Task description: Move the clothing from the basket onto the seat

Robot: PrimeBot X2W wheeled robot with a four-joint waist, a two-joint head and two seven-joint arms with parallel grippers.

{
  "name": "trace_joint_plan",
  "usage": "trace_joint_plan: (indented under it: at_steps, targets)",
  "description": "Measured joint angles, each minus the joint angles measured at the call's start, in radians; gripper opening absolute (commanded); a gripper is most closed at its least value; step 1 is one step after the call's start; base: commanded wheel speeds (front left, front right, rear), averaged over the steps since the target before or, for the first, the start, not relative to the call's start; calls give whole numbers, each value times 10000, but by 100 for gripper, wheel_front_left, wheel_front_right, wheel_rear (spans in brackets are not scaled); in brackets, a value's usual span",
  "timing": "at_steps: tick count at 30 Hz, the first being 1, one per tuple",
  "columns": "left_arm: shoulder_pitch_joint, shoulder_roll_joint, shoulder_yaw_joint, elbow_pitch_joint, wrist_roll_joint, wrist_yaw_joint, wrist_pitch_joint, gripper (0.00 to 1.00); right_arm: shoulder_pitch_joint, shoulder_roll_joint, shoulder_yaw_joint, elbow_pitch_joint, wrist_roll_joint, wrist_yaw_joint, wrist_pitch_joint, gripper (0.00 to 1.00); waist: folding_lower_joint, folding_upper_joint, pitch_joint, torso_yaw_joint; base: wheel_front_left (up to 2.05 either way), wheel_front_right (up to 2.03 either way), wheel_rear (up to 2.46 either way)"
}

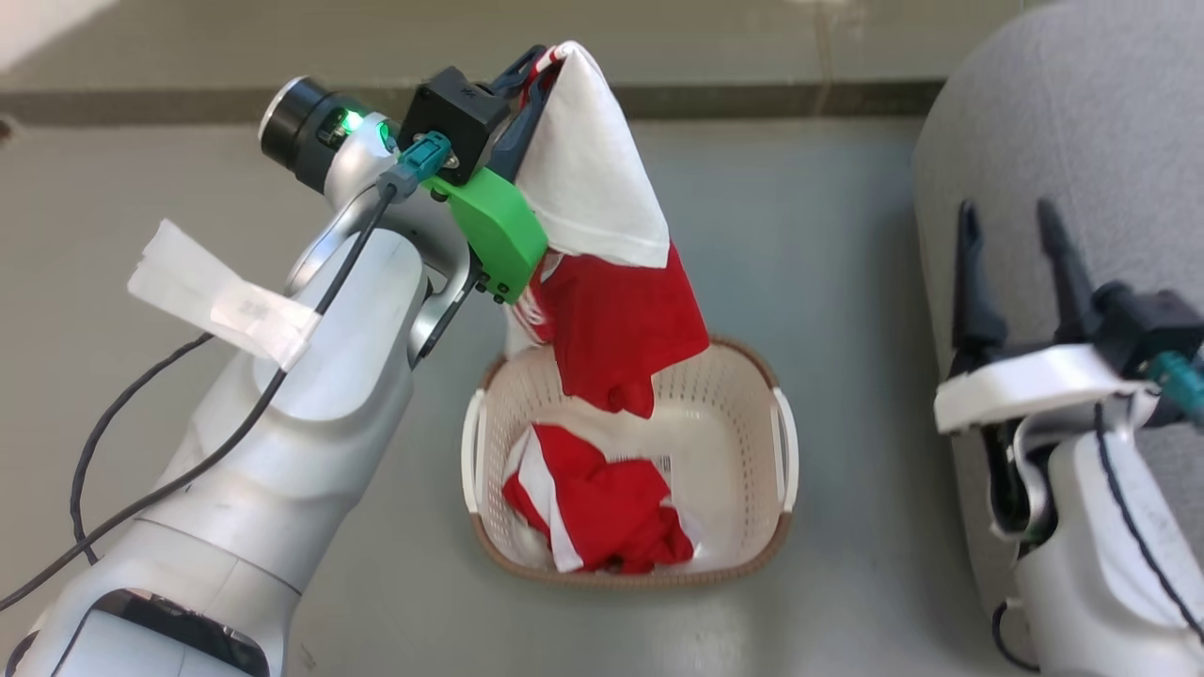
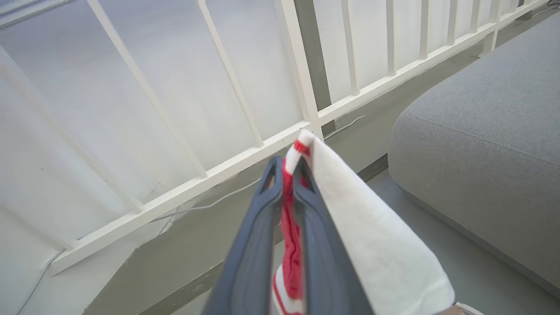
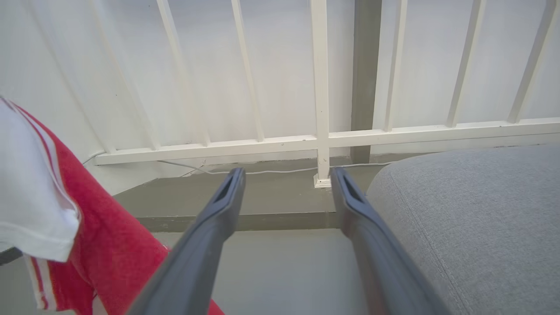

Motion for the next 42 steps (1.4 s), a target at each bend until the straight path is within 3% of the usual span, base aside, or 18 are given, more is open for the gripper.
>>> trace_joint_plan:
  at_steps: [13, 21, 42]
  targets:
    - [459, 0, -395, 194, -765, 0, 706, 0, 1006, 54, 901, 974, -79, 466, 2, 100, 0, 0, -2042, -45, 0, 0, 0]
    - [574, 0, -623, -297, -1406, 0, 1097, 0, 1159, 54, 2151, 1580, -539, 928, 2, 100, 0, 0, -2976, -168, 0, 0, 0]
    - [540, 0, -1369, -1620, -1939, 374, 1448, 0, -364, 36, 4730, 3348, -723, 1218, 267, 100, 0, 0, -3191, 9, 0, 0, 0]
